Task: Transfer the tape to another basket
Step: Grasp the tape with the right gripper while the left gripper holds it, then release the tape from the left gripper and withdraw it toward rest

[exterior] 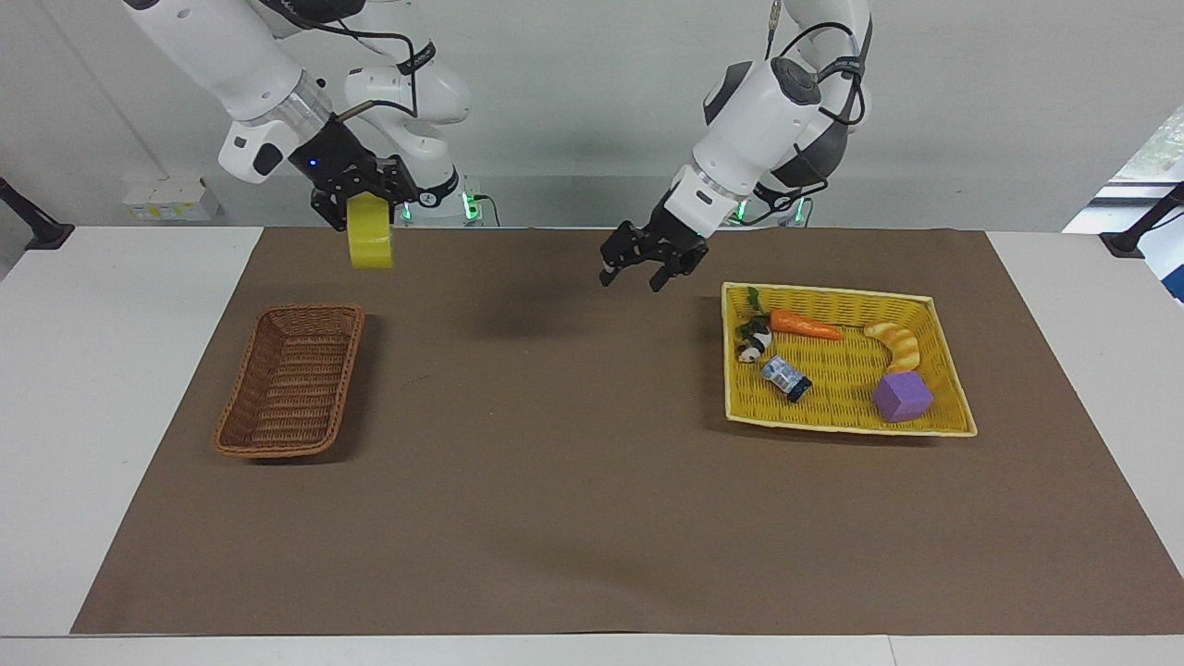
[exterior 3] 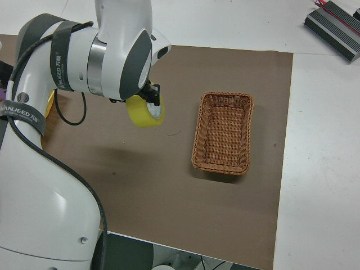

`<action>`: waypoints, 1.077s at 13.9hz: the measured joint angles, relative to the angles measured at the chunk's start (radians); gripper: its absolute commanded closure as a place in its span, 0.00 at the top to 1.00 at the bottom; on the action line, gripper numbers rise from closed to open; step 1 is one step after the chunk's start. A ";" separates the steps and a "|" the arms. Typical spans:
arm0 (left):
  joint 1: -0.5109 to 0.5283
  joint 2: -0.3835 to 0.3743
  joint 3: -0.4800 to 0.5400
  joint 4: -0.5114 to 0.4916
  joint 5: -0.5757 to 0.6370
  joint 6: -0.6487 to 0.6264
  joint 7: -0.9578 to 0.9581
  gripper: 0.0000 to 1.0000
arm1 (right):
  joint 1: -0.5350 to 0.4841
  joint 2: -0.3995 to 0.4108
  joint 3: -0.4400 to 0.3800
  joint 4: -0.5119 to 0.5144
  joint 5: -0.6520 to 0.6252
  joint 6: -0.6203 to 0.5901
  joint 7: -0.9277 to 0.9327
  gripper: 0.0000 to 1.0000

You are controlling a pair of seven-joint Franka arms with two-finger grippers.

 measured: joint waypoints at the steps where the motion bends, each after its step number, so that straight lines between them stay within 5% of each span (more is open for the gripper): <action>1: 0.034 0.000 0.001 0.011 0.050 -0.036 0.020 1.00 | -0.006 -0.002 -0.001 -0.004 -0.063 0.006 -0.023 0.00; 5: 0.205 0.000 0.004 0.101 0.150 -0.232 0.249 1.00 | -0.048 0.029 -0.003 -0.079 -0.292 0.166 -0.087 0.00; 10: 0.373 0.003 0.008 0.156 0.297 -0.385 0.530 1.00 | -0.043 0.232 0.003 -0.139 -0.537 0.431 -0.089 0.00; 15: 0.428 0.002 0.007 0.230 0.392 -0.519 0.596 1.00 | -0.042 0.296 0.002 -0.156 -0.587 0.481 -0.077 0.00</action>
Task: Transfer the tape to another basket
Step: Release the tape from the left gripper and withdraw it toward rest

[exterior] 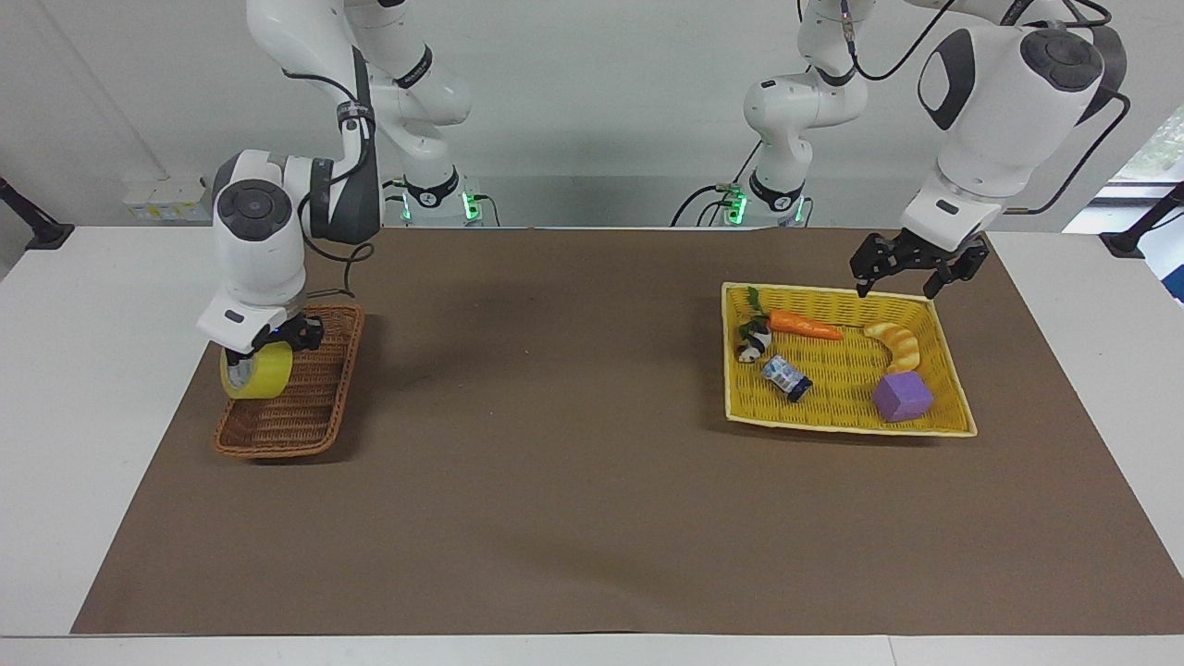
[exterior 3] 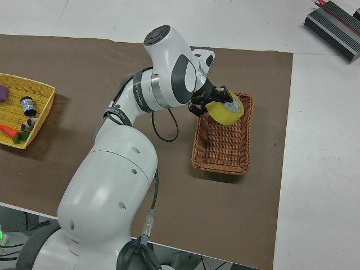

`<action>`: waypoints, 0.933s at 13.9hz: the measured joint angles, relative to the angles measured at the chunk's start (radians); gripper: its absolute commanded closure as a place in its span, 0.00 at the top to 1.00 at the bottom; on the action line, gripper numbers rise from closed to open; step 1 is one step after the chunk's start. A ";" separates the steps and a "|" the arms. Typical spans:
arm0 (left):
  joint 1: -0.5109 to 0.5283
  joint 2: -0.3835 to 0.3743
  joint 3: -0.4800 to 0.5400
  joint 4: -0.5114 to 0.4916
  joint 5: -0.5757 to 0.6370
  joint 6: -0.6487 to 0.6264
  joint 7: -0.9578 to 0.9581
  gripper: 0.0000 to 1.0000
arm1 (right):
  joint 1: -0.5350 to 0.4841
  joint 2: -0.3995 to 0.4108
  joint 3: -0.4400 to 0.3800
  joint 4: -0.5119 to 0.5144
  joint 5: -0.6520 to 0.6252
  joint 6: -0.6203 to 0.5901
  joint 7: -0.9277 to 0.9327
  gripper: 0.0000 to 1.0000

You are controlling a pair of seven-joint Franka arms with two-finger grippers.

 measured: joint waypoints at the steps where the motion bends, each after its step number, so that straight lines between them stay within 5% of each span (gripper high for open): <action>1: 0.014 -0.001 0.000 0.004 0.000 -0.011 0.017 1.00 | -0.003 0.001 -0.001 -0.018 0.000 0.025 0.012 0.00; 10: 0.055 -0.014 0.007 0.013 0.000 -0.038 0.041 1.00 | -0.039 0.053 -0.003 -0.132 -0.001 0.187 0.076 0.00; 11: 0.055 -0.018 0.008 0.015 0.000 -0.044 0.041 1.00 | -0.046 0.054 -0.003 -0.149 -0.001 0.203 0.076 0.24; 12: 0.055 -0.021 0.008 0.017 0.000 -0.054 0.041 1.00 | -0.050 0.053 -0.003 -0.161 -0.002 0.215 0.079 0.73; 13: 0.055 -0.023 0.008 0.017 0.000 -0.062 0.041 1.00 | -0.051 0.053 -0.003 -0.165 -0.002 0.219 0.084 1.00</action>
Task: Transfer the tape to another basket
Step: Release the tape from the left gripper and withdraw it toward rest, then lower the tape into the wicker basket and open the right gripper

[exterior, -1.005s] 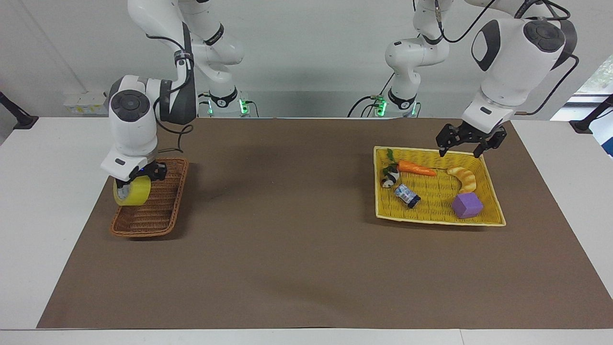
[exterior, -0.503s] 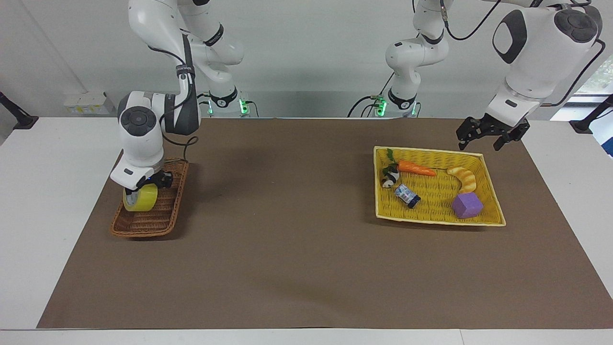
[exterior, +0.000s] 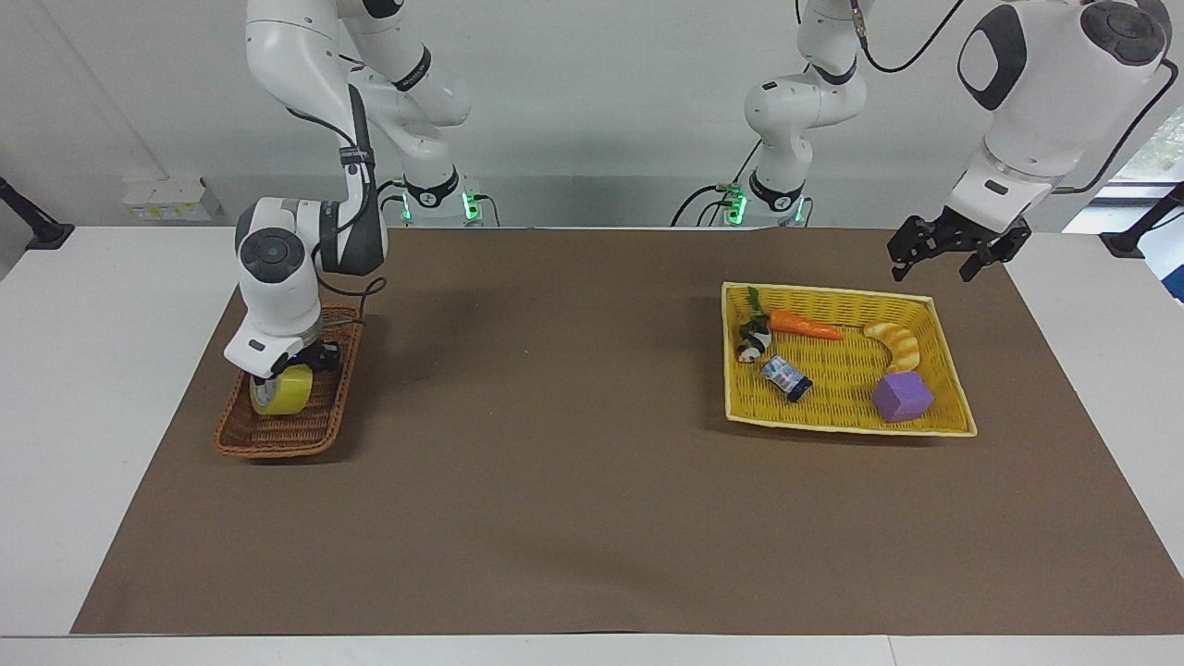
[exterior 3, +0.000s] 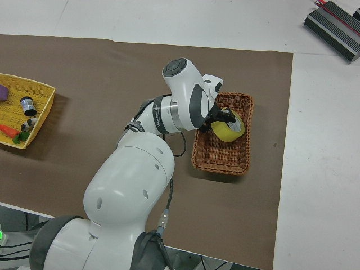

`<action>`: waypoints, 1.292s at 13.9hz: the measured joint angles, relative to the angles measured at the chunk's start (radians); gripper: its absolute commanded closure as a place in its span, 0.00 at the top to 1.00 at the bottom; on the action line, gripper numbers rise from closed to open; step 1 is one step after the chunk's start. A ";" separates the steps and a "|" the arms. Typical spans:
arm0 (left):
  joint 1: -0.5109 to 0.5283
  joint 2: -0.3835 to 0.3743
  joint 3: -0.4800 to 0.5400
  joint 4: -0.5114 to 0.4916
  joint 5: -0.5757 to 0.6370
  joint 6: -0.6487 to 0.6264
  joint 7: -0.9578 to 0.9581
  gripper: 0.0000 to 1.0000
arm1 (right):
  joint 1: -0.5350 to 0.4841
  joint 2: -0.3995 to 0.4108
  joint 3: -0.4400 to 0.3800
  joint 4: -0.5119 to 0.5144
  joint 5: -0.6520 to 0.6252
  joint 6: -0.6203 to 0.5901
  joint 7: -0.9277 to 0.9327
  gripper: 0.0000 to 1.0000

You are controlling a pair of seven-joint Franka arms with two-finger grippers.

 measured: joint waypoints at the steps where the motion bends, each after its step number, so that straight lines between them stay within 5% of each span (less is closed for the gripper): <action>1: 0.000 -0.001 0.000 0.001 0.000 -0.005 0.000 1.00 | 0.000 0.000 0.002 0.000 0.000 0.000 0.005 1.00; 4: -0.009 -0.002 0.015 0.003 0.000 -0.008 0.002 1.00 | 0.000 -0.001 0.003 -0.001 0.007 -0.001 0.017 1.00; 9: -0.257 -0.015 0.280 0.031 -0.001 -0.034 0.007 1.00 | 0.001 -0.032 0.005 0.051 0.227 -0.066 0.024 1.00; 18: -0.275 -0.040 0.298 0.037 -0.002 -0.039 0.010 1.00 | 0.075 -0.209 0.017 0.195 0.304 -0.284 0.200 1.00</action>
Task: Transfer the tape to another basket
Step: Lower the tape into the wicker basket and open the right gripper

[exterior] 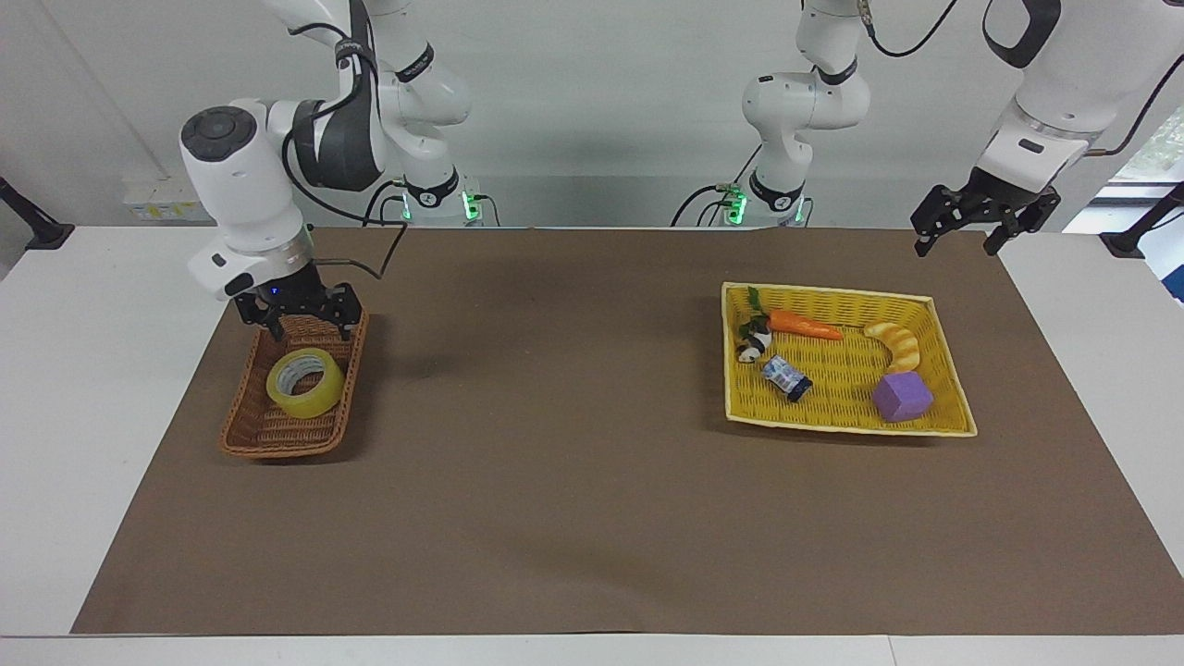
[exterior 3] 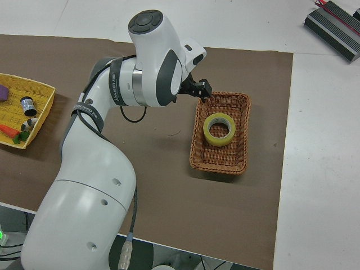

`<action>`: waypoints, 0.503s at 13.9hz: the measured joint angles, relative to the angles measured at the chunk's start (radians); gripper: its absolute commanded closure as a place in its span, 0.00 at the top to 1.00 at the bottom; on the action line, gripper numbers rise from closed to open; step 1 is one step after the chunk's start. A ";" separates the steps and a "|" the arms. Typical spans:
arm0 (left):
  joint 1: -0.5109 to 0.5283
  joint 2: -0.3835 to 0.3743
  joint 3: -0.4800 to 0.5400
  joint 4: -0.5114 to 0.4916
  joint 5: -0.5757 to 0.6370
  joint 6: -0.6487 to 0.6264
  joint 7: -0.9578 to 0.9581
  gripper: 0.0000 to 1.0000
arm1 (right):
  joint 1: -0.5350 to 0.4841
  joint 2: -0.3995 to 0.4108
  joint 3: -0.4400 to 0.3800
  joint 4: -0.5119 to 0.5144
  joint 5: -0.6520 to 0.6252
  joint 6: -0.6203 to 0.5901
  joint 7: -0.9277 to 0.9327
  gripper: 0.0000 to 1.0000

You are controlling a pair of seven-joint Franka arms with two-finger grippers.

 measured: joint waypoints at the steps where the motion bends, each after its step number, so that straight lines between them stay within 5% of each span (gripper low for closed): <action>1: -0.005 0.000 -0.001 0.000 0.000 0.000 0.011 1.00 | 0.010 -0.016 0.000 0.030 0.000 -0.044 0.025 1.00; 7: -0.006 -0.001 0.001 0.000 -0.002 0.000 0.063 1.00 | 0.130 -0.110 0.017 0.061 0.036 -0.155 0.426 1.00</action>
